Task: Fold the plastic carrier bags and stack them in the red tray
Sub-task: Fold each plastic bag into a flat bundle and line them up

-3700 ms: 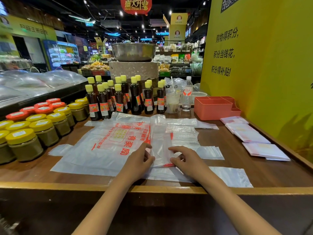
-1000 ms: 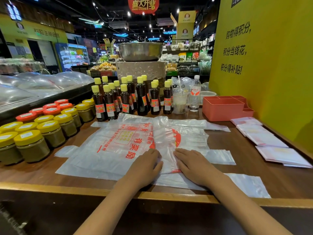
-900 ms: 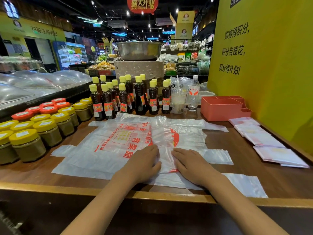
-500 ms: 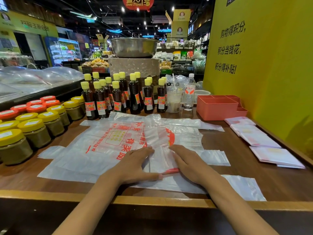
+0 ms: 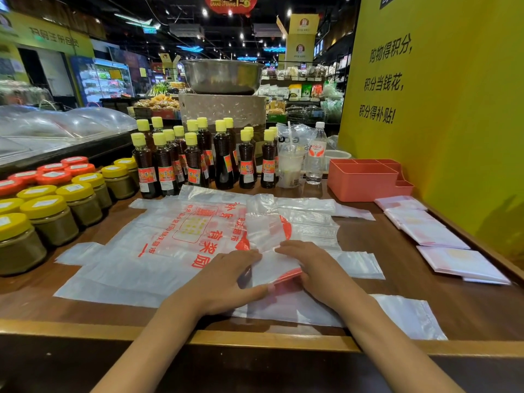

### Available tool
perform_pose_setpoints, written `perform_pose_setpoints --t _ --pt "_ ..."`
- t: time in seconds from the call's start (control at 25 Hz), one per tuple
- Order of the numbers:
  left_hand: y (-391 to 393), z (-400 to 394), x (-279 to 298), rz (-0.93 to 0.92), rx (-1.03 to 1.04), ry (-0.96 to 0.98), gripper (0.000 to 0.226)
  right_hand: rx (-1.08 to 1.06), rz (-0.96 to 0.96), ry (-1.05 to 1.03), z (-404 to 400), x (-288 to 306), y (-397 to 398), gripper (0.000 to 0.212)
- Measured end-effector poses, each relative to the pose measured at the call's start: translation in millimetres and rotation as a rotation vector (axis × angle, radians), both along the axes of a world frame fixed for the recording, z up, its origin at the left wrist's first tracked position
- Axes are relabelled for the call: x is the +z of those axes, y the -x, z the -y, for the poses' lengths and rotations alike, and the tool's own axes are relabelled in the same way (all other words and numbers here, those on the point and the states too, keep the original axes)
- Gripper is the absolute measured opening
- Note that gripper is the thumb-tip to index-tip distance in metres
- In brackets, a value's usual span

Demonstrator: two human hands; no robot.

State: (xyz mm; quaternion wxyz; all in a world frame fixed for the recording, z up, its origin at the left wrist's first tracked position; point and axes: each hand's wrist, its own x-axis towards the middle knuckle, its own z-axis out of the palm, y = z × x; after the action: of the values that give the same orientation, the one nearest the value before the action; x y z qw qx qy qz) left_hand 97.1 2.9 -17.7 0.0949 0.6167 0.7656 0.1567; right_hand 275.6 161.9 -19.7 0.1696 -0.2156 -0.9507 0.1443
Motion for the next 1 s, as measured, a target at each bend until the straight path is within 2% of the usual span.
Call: perform_pose_setpoints --t 0.36,0.56,0.76,0.88,1.0 --pt "0 9 2 0.228 -0.020 -0.075 0.098 -0.067 -0.058 0.144 -3 -5 -6 0.043" --pt "-1 9 2 0.202 -0.055 -0.088 0.095 -0.061 -0.084 0.191 1 -2 -9 0.040" --pt "7 1 -2 0.112 -0.033 -0.243 0.049 -0.014 -0.110 0.260 3 -3 -7 0.034" --pt "17 -3 -9 0.219 -0.033 -0.340 0.021 0.051 -0.178 0.337 9 1 -6 0.027" --pt "20 -4 -12 0.297 -0.001 -0.394 0.015 0.069 -0.225 0.395 15 6 -7 0.023"
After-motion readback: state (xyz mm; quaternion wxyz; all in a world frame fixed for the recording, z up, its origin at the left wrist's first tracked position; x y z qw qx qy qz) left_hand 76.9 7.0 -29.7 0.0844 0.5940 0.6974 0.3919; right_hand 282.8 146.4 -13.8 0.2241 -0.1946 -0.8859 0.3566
